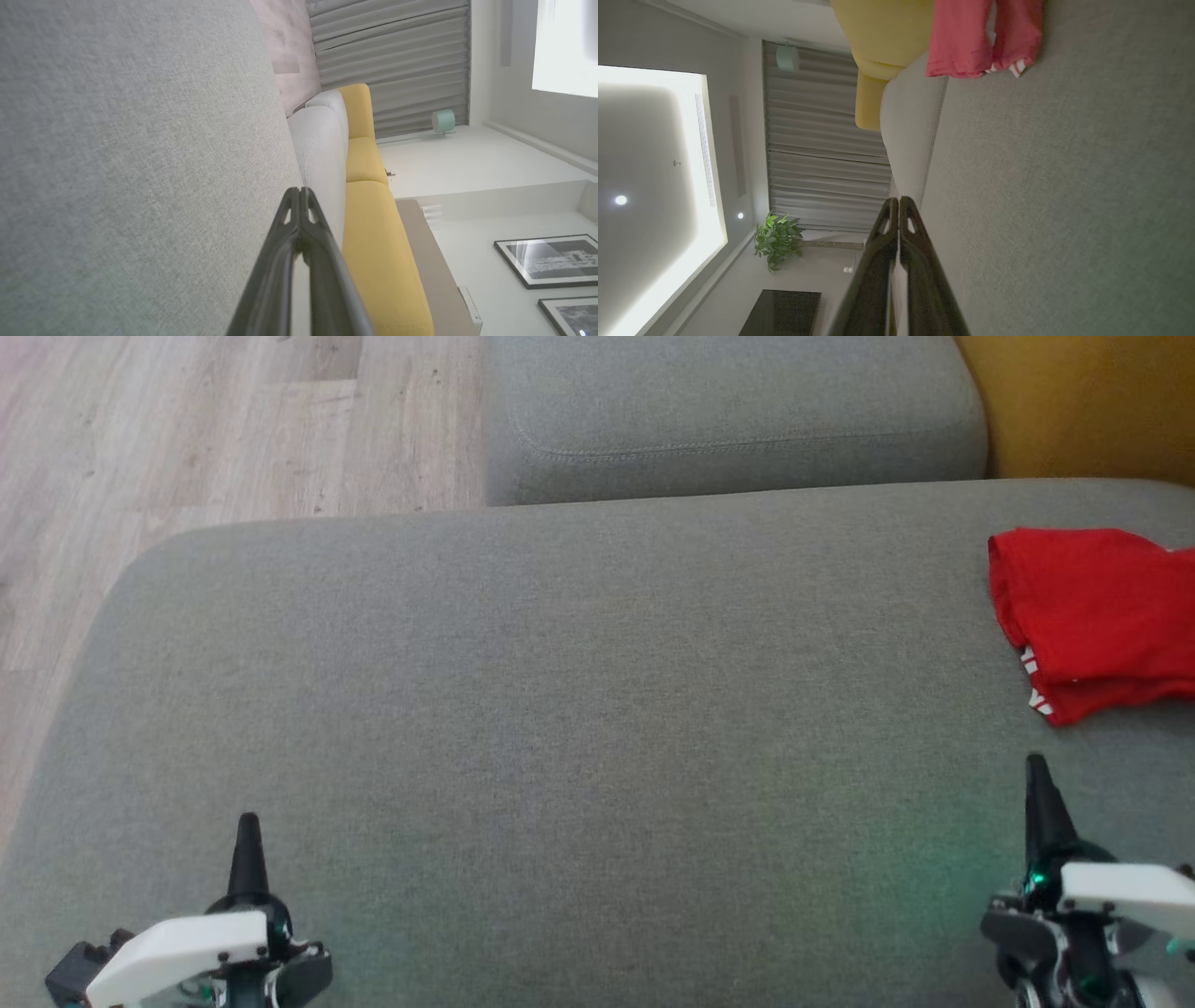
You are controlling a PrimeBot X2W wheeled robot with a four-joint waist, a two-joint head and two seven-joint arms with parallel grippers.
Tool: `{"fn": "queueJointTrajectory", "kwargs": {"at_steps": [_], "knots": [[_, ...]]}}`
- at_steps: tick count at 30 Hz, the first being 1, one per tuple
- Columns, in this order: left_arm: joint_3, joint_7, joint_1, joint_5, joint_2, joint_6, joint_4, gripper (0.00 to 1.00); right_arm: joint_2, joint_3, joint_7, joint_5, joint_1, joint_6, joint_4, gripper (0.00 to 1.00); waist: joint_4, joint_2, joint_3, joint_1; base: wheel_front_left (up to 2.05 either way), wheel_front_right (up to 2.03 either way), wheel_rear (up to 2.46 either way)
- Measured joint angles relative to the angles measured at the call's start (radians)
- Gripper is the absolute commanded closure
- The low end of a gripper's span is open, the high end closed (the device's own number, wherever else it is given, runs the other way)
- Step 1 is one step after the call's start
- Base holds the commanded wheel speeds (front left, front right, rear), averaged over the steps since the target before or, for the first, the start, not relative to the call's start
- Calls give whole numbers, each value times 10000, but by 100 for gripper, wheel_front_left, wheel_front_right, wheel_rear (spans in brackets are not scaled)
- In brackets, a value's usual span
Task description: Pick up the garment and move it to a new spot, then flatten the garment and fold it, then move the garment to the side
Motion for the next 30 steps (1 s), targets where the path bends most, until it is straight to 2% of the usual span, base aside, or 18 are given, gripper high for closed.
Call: {"fn": "queueJointTrajectory", "kwargs": {"at_steps": [16, 30], "knots": [[357, 437, -376, -1824, -17, -341, 59, 100, -2, -249, 408, 1737, -443, 0, 50, 100, -68, 0, 180, 0, 0, 0, 0], [401, 453, -397, -1843, -35, -343, 59, 100, -2, -286, 454, 1762, -524, 0, 48, 100, -68, 0, 178, 0, 0, 0, 0]]}}
